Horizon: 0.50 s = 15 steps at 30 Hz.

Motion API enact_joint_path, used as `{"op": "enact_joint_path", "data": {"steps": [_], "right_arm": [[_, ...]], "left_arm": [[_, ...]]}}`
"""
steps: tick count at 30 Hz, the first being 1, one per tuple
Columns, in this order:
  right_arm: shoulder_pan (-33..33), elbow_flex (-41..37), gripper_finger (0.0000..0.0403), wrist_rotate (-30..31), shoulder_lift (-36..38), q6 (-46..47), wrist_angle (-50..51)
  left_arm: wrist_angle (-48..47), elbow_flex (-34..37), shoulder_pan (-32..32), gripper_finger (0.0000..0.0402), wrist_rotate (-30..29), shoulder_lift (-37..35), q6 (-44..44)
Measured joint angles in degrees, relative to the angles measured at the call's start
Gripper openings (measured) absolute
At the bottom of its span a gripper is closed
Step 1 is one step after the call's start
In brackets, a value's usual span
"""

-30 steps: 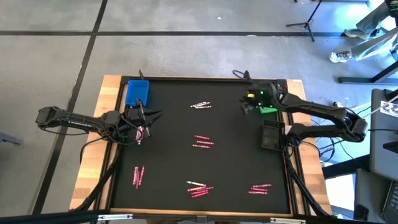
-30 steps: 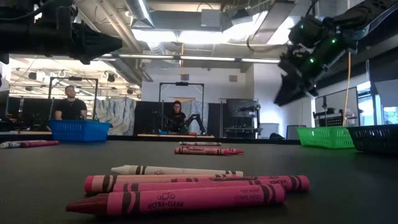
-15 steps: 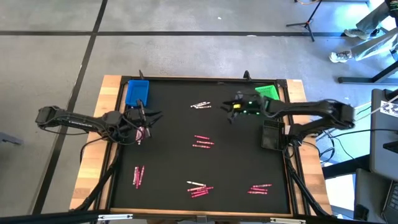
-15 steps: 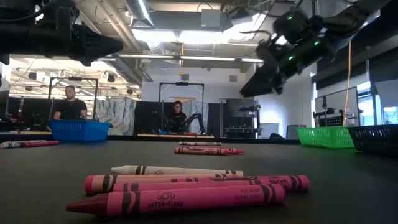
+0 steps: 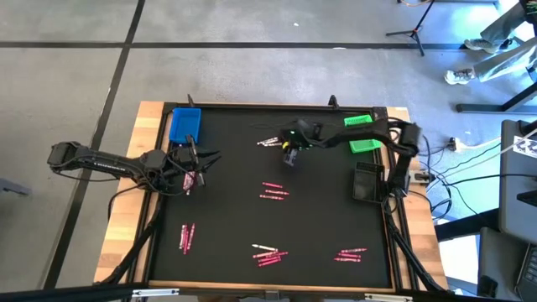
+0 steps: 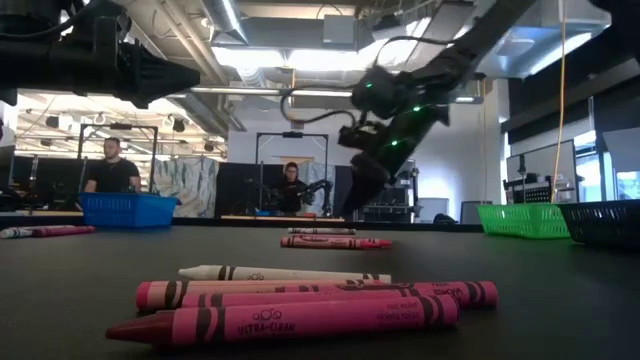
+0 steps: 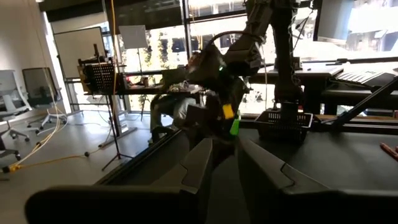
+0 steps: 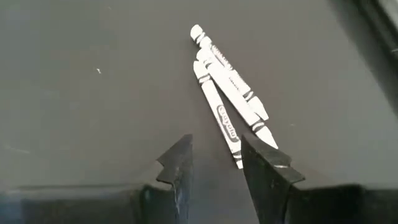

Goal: Sort crayons
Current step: Put the white crayon into the green bin

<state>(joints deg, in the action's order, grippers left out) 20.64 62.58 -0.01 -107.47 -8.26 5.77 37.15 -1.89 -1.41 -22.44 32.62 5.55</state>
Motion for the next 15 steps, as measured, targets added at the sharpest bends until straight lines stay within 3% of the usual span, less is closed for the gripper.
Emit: {"op": "enact_joint_path", "data": {"steps": [5,15], "right_arm": [[0.0,6.2,0.0131,2.2,-4.3,-3.1,5.4],[1.3,6.8,0.0131,1.9,-6.2,-5.5,6.1]], "left_arm": [[0.0,0.0,0.0,0.0071,0.0,0.0,0.6],[0.8,0.0,0.0,0.0071,-0.6,0.0,0.9]]}}
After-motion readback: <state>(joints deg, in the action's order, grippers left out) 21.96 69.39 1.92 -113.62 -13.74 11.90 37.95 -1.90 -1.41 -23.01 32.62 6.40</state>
